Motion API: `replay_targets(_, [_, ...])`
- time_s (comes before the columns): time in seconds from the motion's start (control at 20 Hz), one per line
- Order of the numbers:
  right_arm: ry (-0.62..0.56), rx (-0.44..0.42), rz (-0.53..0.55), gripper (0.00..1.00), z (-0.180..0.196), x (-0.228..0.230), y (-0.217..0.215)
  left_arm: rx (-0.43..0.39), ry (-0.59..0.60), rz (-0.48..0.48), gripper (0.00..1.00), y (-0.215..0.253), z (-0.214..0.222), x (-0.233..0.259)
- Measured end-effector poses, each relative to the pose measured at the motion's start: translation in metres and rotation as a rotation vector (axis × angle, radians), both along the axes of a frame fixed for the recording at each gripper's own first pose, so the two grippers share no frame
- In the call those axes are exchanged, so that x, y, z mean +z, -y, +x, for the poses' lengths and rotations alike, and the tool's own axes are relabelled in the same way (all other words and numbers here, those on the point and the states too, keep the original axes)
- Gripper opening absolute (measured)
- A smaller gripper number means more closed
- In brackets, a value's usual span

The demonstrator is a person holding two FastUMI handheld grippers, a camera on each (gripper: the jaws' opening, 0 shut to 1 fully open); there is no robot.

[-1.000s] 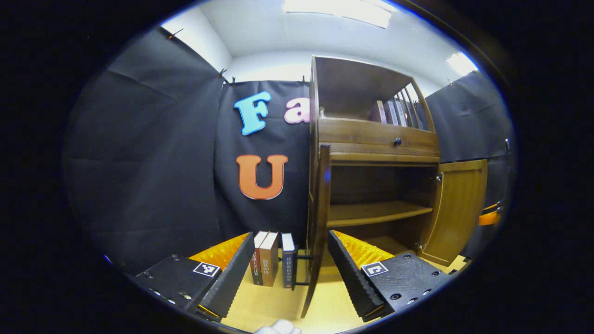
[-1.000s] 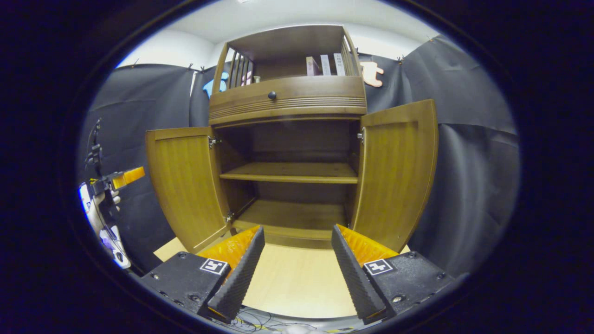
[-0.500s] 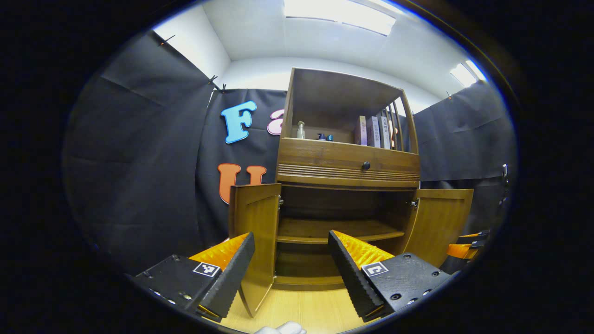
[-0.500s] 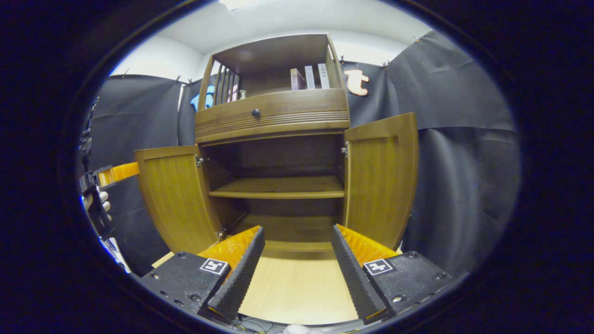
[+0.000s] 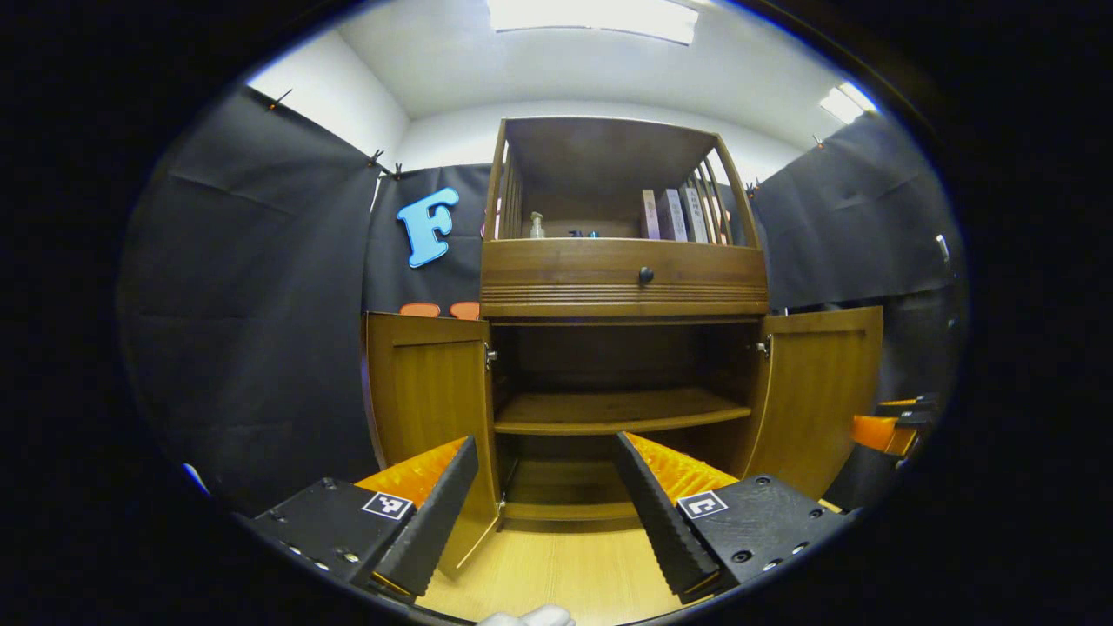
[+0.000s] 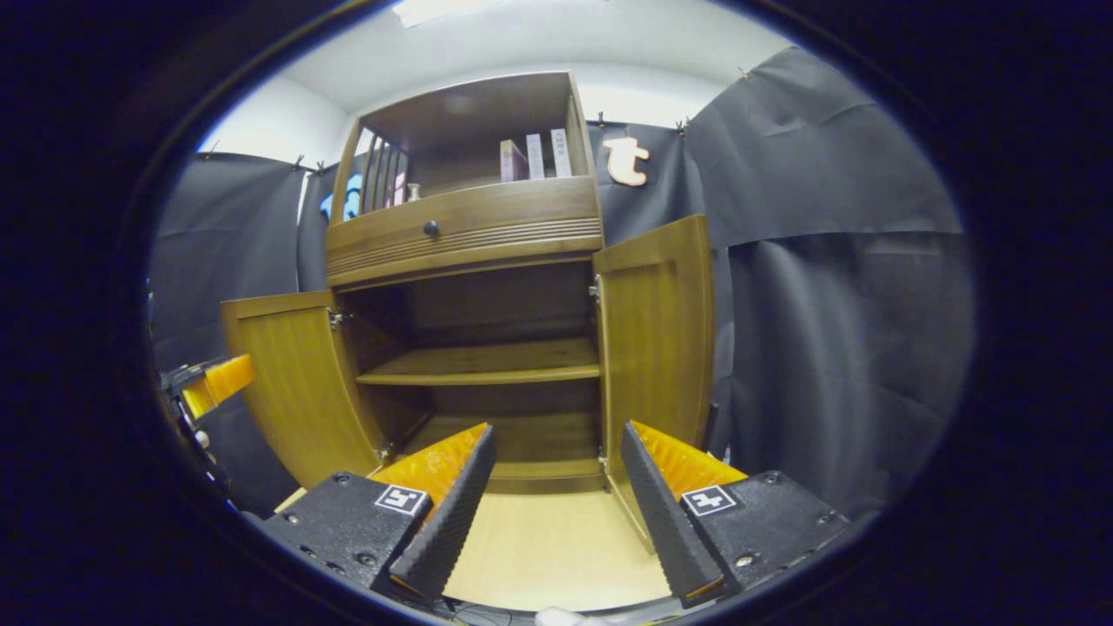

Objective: Open the right door of the double-door shoe cabinet with the right hand, and open the left door with the left hand.

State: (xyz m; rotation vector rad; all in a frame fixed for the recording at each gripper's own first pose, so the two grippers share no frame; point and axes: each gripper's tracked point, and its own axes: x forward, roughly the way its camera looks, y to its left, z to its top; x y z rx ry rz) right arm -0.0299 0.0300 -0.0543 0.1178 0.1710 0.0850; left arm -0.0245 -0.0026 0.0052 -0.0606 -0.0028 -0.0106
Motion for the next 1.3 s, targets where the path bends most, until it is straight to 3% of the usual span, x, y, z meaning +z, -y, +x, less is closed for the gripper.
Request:
replay_targets(0.2, [0.004,-0.027,0.002,0.92,-0.001,0.002,0.01,-0.015,-0.007,-0.002,0.95,0.011,-0.01,-0.005])
replay_targets(0.25, [0.006,-0.026,0.001,0.92,-0.001,0.002,0.01,-0.014,0.001,0.005,1.0,0.013,-0.011,-0.004])
replay_targets(0.3, [0.005,-0.022,-0.002,0.92,-0.002,0.002,0.009,-0.012,0.006,0.015,0.95,0.013,-0.011,-0.003])
replay_targets(1.3, [0.042,-0.004,-0.04,0.92,-0.007,0.008,0.001,-0.052,0.0,0.033,0.95,0.026,-0.011,-0.003])
